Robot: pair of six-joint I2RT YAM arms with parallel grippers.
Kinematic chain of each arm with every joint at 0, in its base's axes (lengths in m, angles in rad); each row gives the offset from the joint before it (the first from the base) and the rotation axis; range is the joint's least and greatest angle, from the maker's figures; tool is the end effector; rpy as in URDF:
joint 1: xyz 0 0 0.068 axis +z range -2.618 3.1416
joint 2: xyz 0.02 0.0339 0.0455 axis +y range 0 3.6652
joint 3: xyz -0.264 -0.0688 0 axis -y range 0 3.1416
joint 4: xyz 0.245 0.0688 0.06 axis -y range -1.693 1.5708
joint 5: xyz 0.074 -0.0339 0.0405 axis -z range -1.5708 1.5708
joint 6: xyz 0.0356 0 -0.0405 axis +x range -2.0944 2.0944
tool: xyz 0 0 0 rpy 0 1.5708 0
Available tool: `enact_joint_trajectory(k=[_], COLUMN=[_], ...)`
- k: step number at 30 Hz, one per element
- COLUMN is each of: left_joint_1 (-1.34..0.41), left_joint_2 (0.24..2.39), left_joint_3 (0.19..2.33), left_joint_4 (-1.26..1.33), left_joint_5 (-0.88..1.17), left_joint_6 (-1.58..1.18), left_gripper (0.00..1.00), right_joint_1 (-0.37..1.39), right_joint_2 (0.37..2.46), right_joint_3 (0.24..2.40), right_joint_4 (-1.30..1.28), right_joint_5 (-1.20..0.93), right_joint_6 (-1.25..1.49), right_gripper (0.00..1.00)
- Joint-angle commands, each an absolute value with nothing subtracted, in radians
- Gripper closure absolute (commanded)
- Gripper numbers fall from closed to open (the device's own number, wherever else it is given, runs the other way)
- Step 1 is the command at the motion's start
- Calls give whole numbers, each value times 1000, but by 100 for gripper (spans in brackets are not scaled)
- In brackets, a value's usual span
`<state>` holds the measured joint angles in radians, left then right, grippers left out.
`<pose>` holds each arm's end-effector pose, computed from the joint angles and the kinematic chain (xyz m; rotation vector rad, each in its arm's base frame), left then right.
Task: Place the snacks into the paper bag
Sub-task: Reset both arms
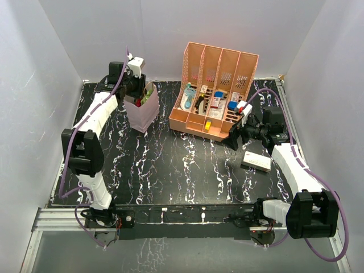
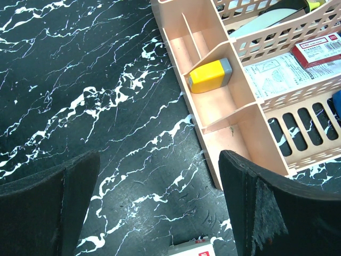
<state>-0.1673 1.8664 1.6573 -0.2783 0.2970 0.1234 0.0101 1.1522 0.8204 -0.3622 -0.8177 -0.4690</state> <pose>0.4365 -0.0843 0.3233 0.4779 1.9949 -0.3326 0.2392 0.0284 0.2687 -0.8883 1.8871 0.6444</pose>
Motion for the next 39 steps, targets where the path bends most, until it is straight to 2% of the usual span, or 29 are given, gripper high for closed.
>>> enact_joint_trajectory(k=[1,11,19,26,33,39], left_joint_1=[-172,-171,-171,-140,-82,-22], left_joint_2=[1756,1685,1600,1508,1403,1338], left_joint_3=[1690,1694,1689,1637,1540,1451], left_joint_4=[-291,-338,-402,-426,-381,-342], left_joint_5=[247,226,187,94,105,112], left_joint_6=[180,218,234,201,132,78], left_gripper=[63,45,27,2,2,2], right_joint_1=[3,3,3,3,3,3], right_joint_2=[1129,1120,1160,1251,1357,1361], right_joint_3=[825,832,930,1105,1302,1329], right_joint_4=[-314,-295,-315,-391,-459,-414], right_joint_5=[-823,-781,-608,-400,-258,-186], right_joint_6=[-477,-442,-354,-275,-151,-71], right_gripper=[2,2,2,1,2,2])
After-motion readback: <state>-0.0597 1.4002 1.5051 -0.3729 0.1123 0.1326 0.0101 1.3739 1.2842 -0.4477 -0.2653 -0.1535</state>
